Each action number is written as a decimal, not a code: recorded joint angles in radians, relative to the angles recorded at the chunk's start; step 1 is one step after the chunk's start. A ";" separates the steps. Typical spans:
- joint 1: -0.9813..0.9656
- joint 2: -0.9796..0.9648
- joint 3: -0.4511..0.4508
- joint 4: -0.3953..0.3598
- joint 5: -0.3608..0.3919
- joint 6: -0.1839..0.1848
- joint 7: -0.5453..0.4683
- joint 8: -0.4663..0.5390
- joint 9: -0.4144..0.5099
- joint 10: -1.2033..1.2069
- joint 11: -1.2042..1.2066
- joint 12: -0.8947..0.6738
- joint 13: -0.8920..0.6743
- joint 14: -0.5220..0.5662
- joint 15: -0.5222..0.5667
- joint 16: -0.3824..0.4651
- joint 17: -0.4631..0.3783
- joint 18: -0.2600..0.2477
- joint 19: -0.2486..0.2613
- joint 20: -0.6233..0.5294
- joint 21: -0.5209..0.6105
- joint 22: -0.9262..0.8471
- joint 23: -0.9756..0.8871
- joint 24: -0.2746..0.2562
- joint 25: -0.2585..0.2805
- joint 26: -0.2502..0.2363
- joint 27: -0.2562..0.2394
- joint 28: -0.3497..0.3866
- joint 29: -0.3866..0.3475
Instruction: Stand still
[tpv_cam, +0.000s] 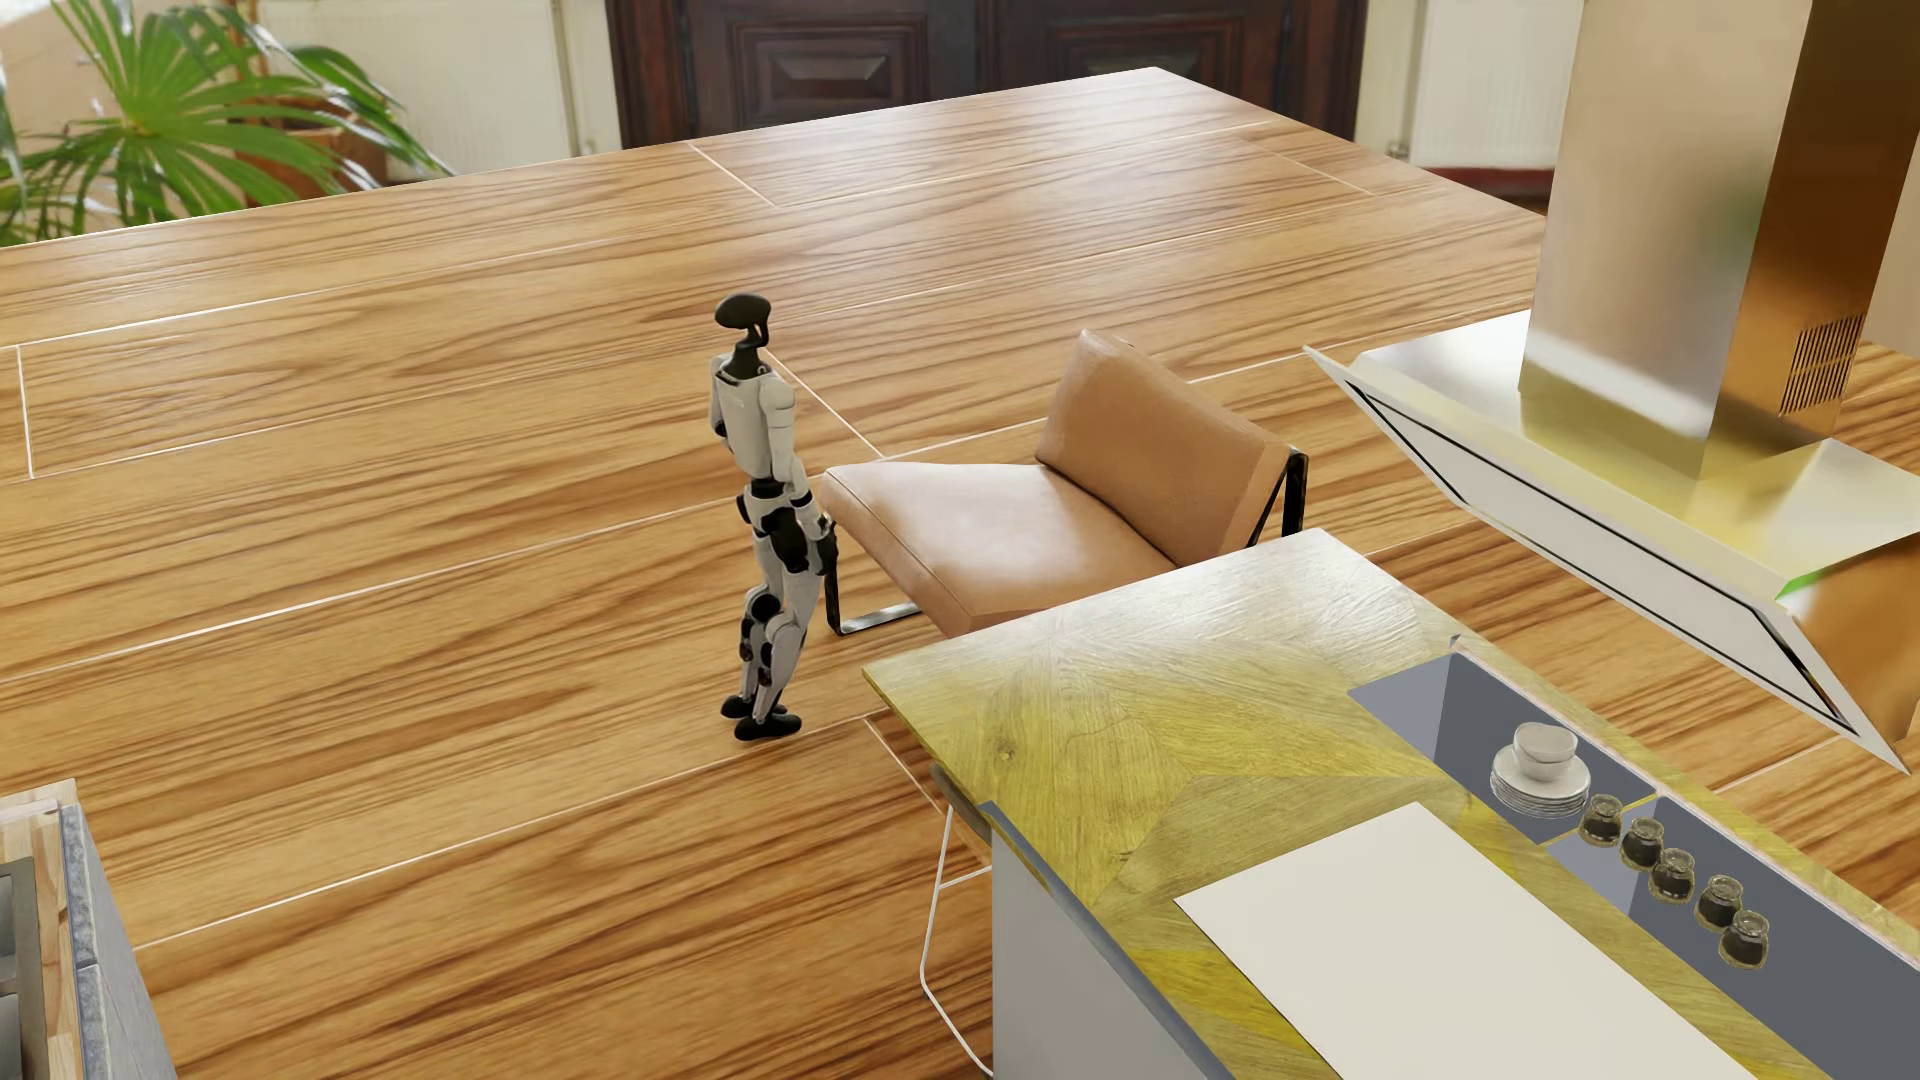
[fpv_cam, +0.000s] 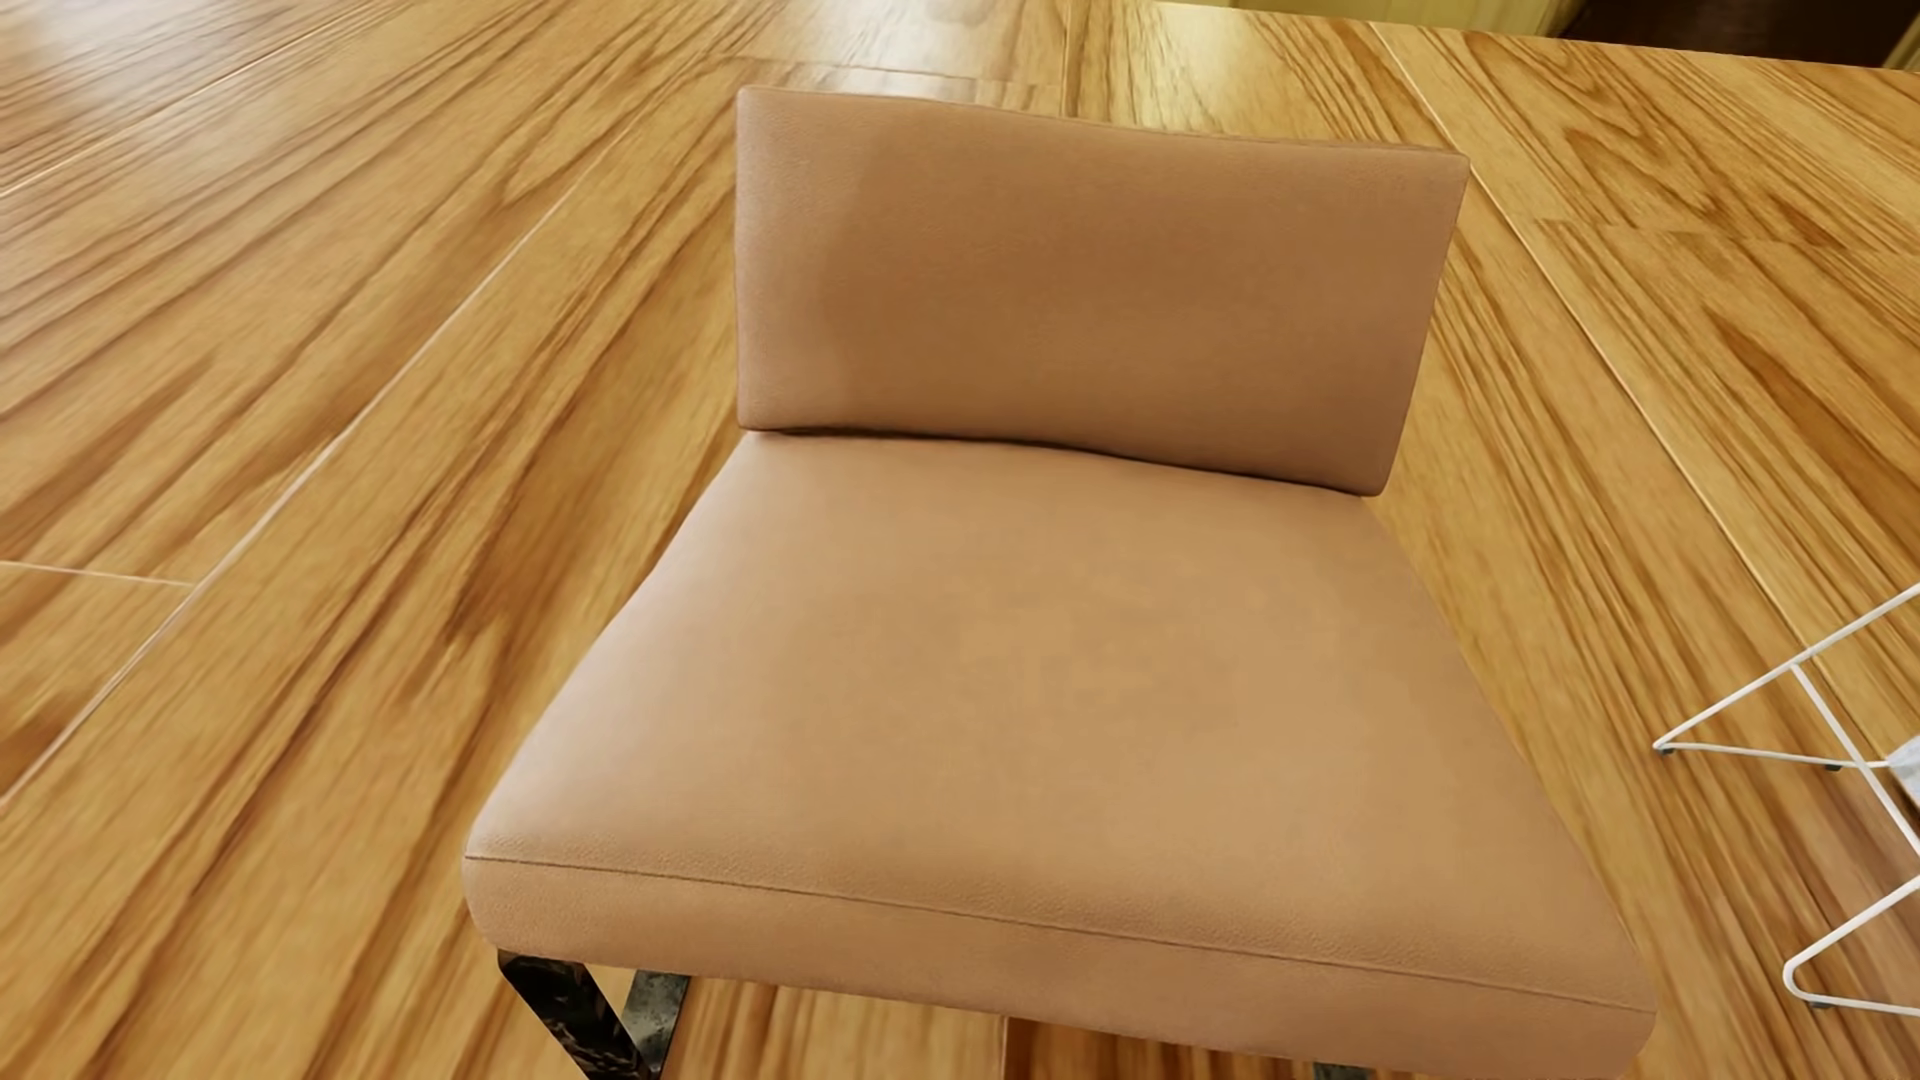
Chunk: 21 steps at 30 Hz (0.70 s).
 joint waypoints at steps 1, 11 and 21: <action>0.002 0.000 0.003 0.000 -0.001 0.000 0.000 0.000 -0.001 -0.001 0.001 0.001 0.003 0.000 -0.002 0.001 -0.002 0.000 0.000 -0.003 0.002 -0.001 -0.005 0.000 0.000 0.000 0.000 0.000 0.000; 0.004 0.003 -0.003 -0.002 -0.001 0.000 0.000 0.000 0.002 -0.002 0.001 -0.004 -0.003 0.003 -0.003 0.008 -0.009 0.000 0.000 -0.028 0.028 -0.005 -0.009 0.000 0.000 0.000 0.000 0.000 0.000; -0.006 -0.006 0.000 -0.002 -0.001 -0.001 0.000 0.000 0.002 0.001 0.000 -0.008 -0.012 0.005 0.000 0.007 -0.007 0.000 0.000 -0.024 0.043 -0.002 0.003 0.000 0.000 0.000 0.000 0.000 0.000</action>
